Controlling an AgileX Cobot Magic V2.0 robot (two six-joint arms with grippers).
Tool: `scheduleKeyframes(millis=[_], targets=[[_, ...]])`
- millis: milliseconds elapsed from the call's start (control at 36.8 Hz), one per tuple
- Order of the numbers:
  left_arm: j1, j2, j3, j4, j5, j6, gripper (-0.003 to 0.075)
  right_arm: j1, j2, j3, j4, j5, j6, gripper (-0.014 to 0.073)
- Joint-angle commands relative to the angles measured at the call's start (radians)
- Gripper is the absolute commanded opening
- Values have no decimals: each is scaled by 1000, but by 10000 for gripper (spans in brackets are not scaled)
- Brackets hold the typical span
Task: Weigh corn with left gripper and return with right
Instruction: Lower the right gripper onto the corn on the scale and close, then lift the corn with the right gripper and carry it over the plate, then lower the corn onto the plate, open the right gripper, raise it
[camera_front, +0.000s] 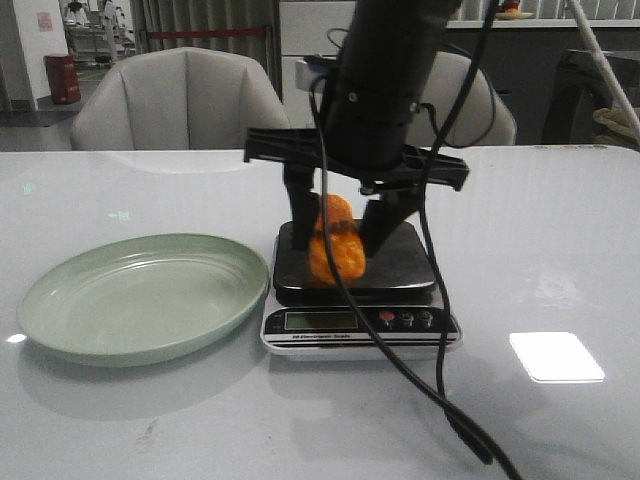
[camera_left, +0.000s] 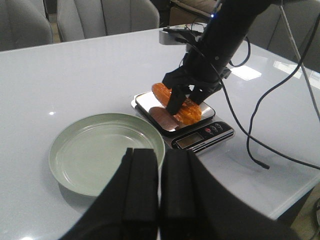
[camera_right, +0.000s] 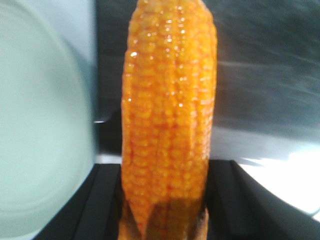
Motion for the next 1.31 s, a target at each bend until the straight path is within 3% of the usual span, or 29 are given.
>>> scheduleKeyframes(millis=[0,163,381,653,898,1007,1279], targets=[[-1,11,-26,2,-77,-3,114,65,-56,-85,1,-45,-2,199],[-1,11,-26,2,-77,-3,114,148,-45,-107,6,-154,-1,232],[-1,11,-26,2,-77,-3,114,195,19,-108,103,-243,-1,400],[-1,11,-26,2,-77,-3,114,216,68,-108,119,-274,-1,610],[-1,11,-26,2,-77,-3,114,153,-5,-109,110,-184,-18,615],[-1,11,-26,2,-77,-3,114,115,-73,-106,94,-110,-159,615],[-1,11,-26,2,-77,-3,114,-57,-276,-63,94,23,-370,615]])
